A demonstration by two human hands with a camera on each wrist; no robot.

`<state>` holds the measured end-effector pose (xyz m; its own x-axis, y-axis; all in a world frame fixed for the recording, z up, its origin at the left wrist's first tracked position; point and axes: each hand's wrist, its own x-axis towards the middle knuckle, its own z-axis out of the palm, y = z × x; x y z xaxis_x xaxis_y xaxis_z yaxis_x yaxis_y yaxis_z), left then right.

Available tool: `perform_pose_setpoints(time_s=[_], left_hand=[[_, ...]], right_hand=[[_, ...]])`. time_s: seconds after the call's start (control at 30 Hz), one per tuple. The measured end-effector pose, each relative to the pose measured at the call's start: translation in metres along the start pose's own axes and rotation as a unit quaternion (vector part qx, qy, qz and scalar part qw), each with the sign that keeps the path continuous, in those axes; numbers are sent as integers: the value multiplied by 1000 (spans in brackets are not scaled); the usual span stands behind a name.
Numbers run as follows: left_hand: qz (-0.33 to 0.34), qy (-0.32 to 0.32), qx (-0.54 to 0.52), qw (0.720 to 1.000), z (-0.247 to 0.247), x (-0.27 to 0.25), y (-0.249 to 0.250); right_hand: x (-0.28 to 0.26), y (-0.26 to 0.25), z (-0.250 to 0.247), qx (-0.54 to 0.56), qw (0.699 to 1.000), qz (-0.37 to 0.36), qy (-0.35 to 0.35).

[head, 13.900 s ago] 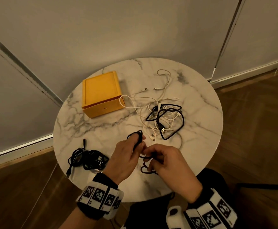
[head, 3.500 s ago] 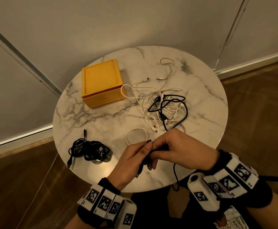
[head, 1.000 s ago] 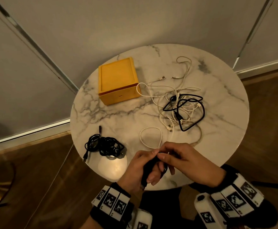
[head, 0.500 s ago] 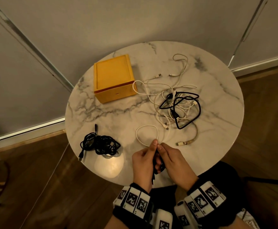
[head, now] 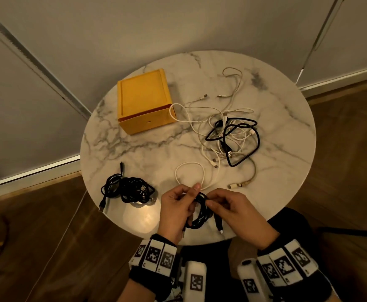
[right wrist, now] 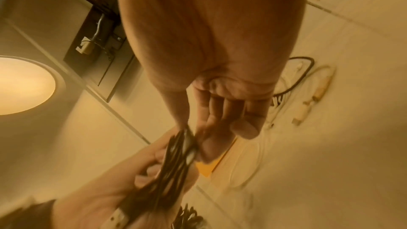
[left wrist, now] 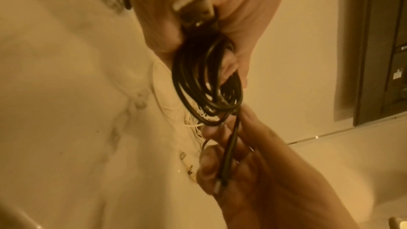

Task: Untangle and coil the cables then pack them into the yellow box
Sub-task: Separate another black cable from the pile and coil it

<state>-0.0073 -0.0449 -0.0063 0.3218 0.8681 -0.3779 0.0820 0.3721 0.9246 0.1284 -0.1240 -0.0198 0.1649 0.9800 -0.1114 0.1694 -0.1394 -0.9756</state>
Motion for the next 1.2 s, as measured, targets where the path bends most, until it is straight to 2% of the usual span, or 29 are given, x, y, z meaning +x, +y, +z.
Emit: perform_pose_setpoints(time_s=[0.17,0.27,0.43,0.6,0.73,0.87,1.0,1.2], left_hand=[[3,-1,6,1000,-9,2,3],[13,-8,9,1000,-8,-2,4],[11,-15,3,1000,-7,-5,5],[-18,-85,-9,996,-4,-10,11],[-23,-97,-32,995,1,-6,16],[32,-70,-31,997,6,-2,14],[62,-51,-10,997,8,-5,12],[72,-24,18,997,8,-7,3]], right_hand=[[-8,-9,-18,-117,991,-3,-60],[-9,-14,-14,-118,990,11,-77],[-9,-15,-10,-76,995,26,-56],[-4,-10,-16,-109,994,8,23],[3,-11,-11,92,992,56,67],[4,-11,-9,278,950,126,69],[2,-7,-5,349,919,168,67],[2,3,7,394,896,201,29]])
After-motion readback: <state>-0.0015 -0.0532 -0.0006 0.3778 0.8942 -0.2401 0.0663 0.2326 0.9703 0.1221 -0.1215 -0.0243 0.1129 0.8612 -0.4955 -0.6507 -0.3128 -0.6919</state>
